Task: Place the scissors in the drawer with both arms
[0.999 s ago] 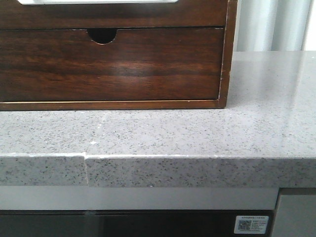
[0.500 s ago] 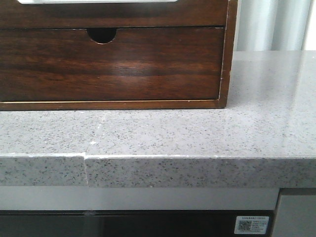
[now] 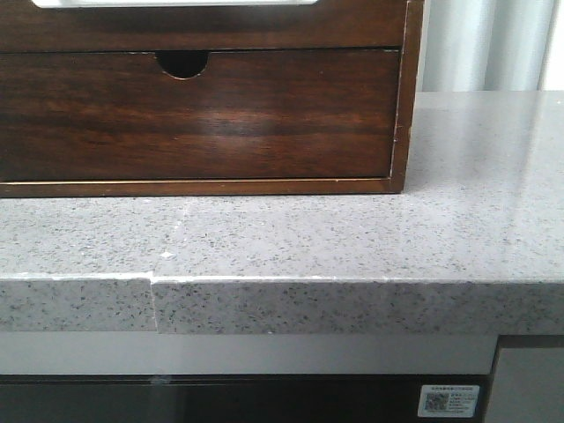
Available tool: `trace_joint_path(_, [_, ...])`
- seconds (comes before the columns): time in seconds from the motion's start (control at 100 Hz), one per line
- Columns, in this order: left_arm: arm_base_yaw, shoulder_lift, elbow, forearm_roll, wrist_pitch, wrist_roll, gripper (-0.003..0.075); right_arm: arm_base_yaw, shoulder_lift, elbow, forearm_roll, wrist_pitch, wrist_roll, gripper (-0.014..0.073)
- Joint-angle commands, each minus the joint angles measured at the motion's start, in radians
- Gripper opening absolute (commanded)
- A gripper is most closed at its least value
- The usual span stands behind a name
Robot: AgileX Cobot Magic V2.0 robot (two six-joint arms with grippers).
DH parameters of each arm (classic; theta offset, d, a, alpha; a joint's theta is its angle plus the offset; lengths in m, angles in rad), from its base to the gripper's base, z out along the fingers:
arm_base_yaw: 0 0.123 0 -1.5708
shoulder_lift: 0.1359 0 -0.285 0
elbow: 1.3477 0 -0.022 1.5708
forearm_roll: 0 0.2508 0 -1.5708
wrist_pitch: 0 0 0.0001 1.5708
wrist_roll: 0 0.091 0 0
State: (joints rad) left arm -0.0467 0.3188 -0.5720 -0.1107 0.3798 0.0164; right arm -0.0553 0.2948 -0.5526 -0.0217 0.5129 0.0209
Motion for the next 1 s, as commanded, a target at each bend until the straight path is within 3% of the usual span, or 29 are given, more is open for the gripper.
trace_joint_path(0.0, [-0.007,0.045,-0.054,0.000,-0.060,0.002,-0.0020,-0.001,0.051,-0.052,-0.004,-0.065,0.000,-0.0069])
trace_joint_path(0.68, [0.005,0.053,-0.056,0.031,-0.063,0.002,-0.0007,-0.001,0.072,-0.052,-0.012,-0.112,0.000,-0.0042])
trace_joint_path(0.77, [0.015,0.055,-0.056,0.060,-0.061,0.002,0.0111,-0.001,0.072,-0.052,-0.023,-0.119,0.000,0.0101])
trace_joint_path(0.899, [0.019,0.057,-0.056,0.096,-0.059,0.002,0.0432,-0.001,0.072,-0.052,-0.049,-0.138,0.000,0.0381])
trace_joint_path(0.989, [0.019,0.057,-0.056,0.094,-0.063,0.002,0.0570,-0.001,0.072,-0.052,-0.049,-0.138,0.000,0.0462])
